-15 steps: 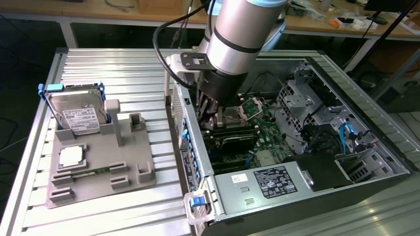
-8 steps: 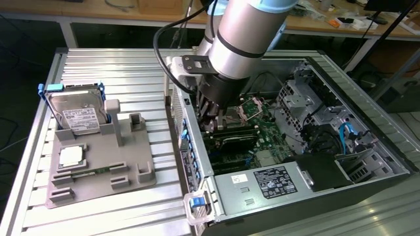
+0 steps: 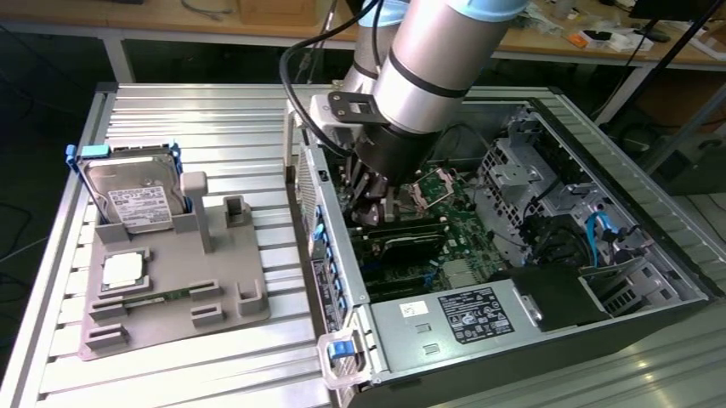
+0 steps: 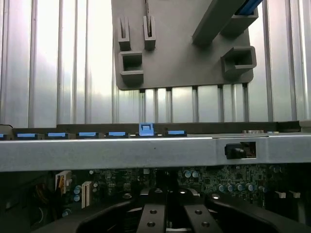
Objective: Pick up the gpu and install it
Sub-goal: 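Press down on the gpu until it lock into place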
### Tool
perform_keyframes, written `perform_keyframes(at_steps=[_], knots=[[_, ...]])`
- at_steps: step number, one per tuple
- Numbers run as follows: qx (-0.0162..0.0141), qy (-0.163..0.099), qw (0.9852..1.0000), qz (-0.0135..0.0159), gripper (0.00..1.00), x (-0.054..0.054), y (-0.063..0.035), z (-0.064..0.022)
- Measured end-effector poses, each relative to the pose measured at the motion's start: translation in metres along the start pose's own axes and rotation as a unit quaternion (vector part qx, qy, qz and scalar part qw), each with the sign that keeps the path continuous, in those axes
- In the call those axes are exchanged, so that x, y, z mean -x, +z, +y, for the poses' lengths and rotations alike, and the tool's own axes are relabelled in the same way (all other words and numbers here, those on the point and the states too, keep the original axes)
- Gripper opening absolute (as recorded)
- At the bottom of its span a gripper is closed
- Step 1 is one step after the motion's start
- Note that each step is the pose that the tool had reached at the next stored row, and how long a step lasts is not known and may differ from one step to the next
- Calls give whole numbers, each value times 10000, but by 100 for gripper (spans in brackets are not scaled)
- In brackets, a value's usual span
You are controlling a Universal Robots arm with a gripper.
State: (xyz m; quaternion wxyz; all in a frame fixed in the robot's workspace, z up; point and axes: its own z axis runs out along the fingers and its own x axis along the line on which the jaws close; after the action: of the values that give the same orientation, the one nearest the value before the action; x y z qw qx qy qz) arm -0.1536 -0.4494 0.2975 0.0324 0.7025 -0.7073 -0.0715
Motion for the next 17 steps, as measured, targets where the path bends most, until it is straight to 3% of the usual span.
perform_keyframes(at_steps=[3, 6, 8, 9, 17], knots=[[44, 7, 10000, 37, 11, 34, -4, -1], [83, 10, 10000, 45, 11, 46, -19, 1], [153, 21, 9998, 90, 11, 64, -28, 3], [177, 24, 9998, 99, 11, 68, -29, 3], [228, 23, 9997, 85, 11, 69, -30, 3]])
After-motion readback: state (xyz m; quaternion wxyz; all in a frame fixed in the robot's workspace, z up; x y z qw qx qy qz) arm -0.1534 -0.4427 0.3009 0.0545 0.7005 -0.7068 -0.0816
